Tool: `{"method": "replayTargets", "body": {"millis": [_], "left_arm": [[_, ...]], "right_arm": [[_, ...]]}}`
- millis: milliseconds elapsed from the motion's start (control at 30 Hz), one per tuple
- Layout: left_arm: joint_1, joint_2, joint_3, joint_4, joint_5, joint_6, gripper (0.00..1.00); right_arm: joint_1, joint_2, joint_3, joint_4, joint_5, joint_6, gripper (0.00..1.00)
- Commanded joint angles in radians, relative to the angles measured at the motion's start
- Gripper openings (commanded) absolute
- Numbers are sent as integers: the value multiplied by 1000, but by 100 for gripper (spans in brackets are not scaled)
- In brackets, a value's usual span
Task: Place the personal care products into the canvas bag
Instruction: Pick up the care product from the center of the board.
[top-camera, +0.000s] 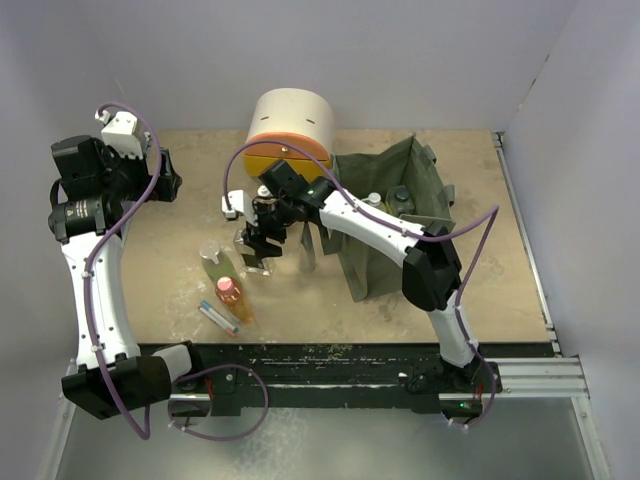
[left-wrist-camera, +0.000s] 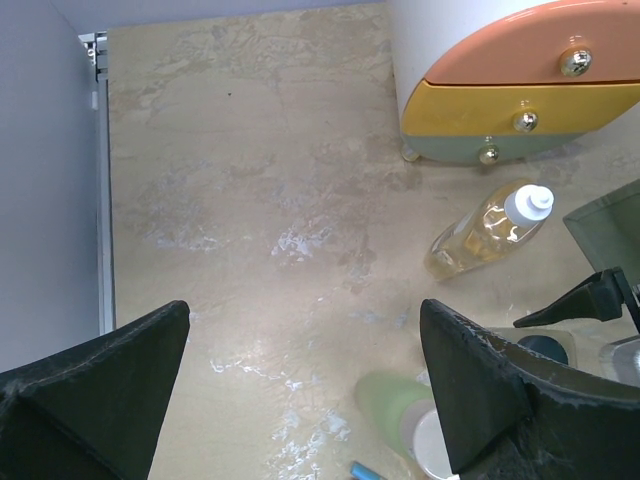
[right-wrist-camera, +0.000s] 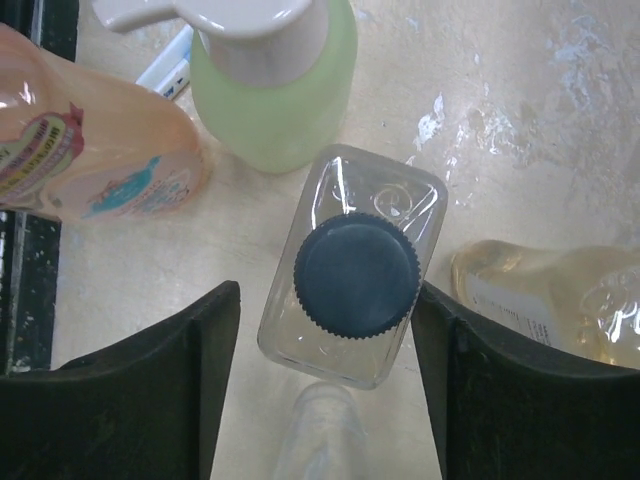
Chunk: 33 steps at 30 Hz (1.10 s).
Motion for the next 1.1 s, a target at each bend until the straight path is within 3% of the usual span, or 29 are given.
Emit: {"method": "replayTargets", "body": {"millis": [0, 100, 233, 533, 1067], "left_arm": [[7, -24, -5, 45, 28, -13, 99], [8, -25, -4, 44, 33, -13, 99], [7, -33, -10, 44, 36, -12, 99], [8, -44, -21, 51, 41, -12, 99], [7, -45, -35, 50, 41, -7, 99]], "right_arm": [[16, -67, -18, 87, 12, 66, 74], [19, -46, 7, 94, 30, 81, 81], [23, -19, 26, 113, 63, 135, 82], [40, -35, -34, 159, 165, 206, 77], [46, -43, -69, 207, 226, 291, 77]]}}
